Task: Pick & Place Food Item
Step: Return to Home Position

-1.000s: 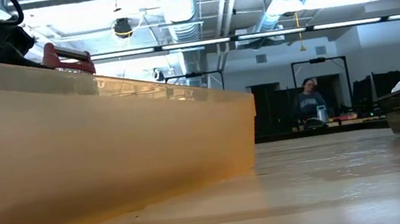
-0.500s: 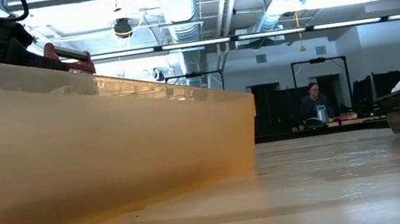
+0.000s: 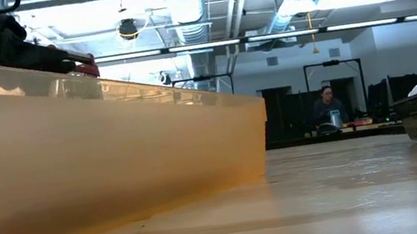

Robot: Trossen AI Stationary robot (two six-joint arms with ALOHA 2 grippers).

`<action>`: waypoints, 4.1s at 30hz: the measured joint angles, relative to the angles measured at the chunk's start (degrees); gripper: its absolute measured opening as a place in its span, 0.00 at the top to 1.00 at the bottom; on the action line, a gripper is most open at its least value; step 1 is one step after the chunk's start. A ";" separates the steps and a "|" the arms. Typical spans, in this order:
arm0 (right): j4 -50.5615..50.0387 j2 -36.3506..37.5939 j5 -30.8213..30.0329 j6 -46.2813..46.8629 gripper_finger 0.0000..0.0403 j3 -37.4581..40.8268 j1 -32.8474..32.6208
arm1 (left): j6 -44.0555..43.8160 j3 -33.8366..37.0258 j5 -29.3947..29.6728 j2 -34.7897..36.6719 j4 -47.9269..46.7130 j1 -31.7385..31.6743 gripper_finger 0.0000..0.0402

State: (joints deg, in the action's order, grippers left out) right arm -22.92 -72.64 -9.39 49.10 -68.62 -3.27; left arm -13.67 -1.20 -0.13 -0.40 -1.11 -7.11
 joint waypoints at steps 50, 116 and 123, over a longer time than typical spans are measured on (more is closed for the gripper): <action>36.37 55.76 4.72 -35.19 0.56 58.93 1.07 | -1.64 0.09 0.10 -18.25 7.62 0.02 0.70; 24.20 70.03 6.40 -38.56 0.56 68.30 1.09 | -1.64 0.07 0.10 -18.51 7.74 0.01 0.70; 24.20 70.03 6.40 -38.54 0.56 68.30 1.09 | -1.64 0.07 0.09 -18.51 7.74 0.02 0.70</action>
State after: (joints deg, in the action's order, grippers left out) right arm 1.28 -2.61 -2.98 10.57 -0.32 -2.17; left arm -15.31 -1.13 -0.04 -18.92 6.63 -7.09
